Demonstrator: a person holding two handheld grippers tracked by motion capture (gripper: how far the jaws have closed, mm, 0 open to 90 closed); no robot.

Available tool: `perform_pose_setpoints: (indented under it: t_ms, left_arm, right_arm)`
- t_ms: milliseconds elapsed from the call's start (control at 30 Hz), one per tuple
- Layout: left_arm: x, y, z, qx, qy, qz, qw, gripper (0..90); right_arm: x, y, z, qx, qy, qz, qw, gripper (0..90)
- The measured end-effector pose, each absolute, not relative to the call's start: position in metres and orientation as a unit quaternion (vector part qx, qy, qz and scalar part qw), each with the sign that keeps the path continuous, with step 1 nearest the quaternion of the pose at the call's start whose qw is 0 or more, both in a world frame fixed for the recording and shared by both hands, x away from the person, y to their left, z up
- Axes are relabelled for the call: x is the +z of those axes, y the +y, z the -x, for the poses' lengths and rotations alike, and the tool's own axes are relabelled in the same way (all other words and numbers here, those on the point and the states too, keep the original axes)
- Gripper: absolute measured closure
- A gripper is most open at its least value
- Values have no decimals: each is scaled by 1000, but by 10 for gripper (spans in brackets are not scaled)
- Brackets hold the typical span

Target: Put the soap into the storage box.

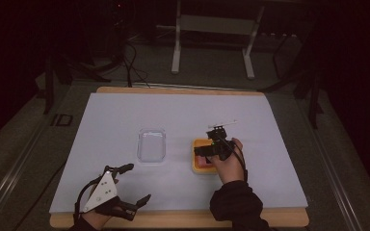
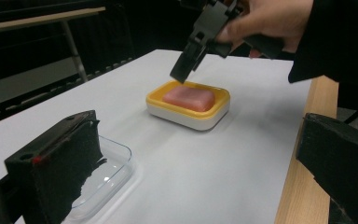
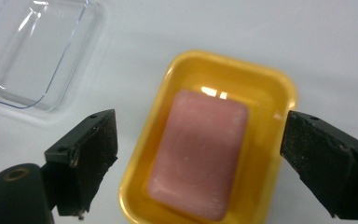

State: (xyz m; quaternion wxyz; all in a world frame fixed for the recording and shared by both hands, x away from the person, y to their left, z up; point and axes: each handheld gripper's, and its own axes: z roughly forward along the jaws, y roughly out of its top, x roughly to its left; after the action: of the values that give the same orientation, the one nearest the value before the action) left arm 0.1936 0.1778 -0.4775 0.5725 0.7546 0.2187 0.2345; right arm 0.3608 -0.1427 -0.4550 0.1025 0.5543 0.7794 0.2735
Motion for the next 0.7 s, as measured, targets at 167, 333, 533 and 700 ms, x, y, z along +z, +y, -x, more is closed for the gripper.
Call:
perform_pose_setpoints:
  t_ms: [167, 333, 533, 700]
  left_arm:
    - [-478, 178, -194, 232, 219, -755, 573, 6]
    - [-478, 178, -194, 229, 220, -755, 574, 6]
    - [-478, 178, -194, 230, 221, -755, 573, 6]
    - [-478, 178, -194, 230, 220, -755, 574, 6]
  right_arm:
    - [-442, -157, -361, 303, 790, -522, 103, 109]
    - [-428, -172, -361, 326, 798, -496, 100, 138]
    - [-414, -190, -358, 337, 813, -458, 125, 137]
    - [-410, -201, -354, 335, 827, -430, 136, 138]
